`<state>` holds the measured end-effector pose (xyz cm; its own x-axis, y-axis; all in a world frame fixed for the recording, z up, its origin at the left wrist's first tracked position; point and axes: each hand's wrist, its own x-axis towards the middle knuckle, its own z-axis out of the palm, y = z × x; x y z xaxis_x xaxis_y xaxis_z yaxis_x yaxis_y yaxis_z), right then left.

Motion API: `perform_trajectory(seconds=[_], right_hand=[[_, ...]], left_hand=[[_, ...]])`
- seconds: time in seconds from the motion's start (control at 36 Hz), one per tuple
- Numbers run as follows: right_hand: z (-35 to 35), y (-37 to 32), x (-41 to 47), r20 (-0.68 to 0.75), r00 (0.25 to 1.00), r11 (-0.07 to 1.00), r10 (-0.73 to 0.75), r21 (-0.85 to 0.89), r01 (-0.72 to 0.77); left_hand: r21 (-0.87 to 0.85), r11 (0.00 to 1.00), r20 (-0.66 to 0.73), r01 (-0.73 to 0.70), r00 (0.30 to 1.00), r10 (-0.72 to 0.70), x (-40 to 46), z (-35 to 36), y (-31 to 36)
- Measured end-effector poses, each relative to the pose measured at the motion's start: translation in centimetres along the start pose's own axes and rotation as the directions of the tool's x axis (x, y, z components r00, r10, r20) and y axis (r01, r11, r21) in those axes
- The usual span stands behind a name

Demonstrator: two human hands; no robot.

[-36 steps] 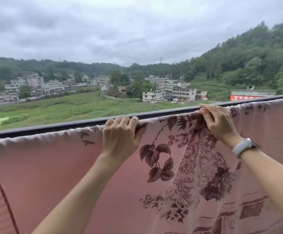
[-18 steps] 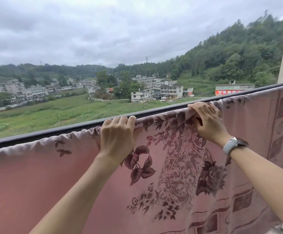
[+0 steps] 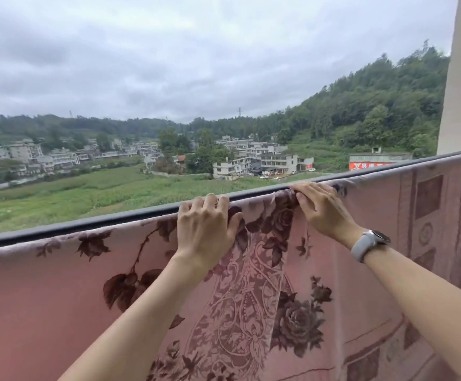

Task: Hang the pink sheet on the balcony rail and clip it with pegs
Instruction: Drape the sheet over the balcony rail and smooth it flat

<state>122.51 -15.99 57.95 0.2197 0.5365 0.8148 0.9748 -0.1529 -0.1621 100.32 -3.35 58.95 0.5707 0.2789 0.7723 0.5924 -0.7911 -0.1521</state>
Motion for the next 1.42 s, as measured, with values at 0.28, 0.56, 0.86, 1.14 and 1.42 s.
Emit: perform_trajectory(seconds=[0.28, 0.56, 0.86, 1.14, 1.42], right_hand=[[-2.7, 9.4, 1.5, 0.014, 1.000, 0.992, 0.001, 0.127, -0.003], [-2.9, 10.3, 3.0, -0.102, 0.993, 0.975, 0.055, 0.222, -0.031], [-6.0, 20.6, 0.4, -0.121, 0.983, 0.988, 0.139, 0.087, -0.129], [-6.6, 26.0, 3.2, -0.135, 0.946, 0.953, 0.293, 0.117, -0.278], [-10.9, 38.7, 0.7, -0.059, 0.981, 0.982, 0.185, 0.036, -0.183]], left_hand=[[-0.152, 0.988, 0.020, -0.033, 0.999, 0.036, 6.0, 3.0, 10.8], [-0.270, 0.962, -0.003, 0.032, 0.999, -0.034, 9.1, 4.1, 15.4], [-0.302, 0.943, 0.074, -0.136, 0.983, 0.166, 13.2, 7.4, 20.5], [-0.182, 0.966, 0.097, -0.185, 0.974, 0.205, 17.1, 11.2, 27.9], [-0.217, 0.960, 0.057, -0.177, 0.979, 0.194, 21.0, 14.2, 36.6]])
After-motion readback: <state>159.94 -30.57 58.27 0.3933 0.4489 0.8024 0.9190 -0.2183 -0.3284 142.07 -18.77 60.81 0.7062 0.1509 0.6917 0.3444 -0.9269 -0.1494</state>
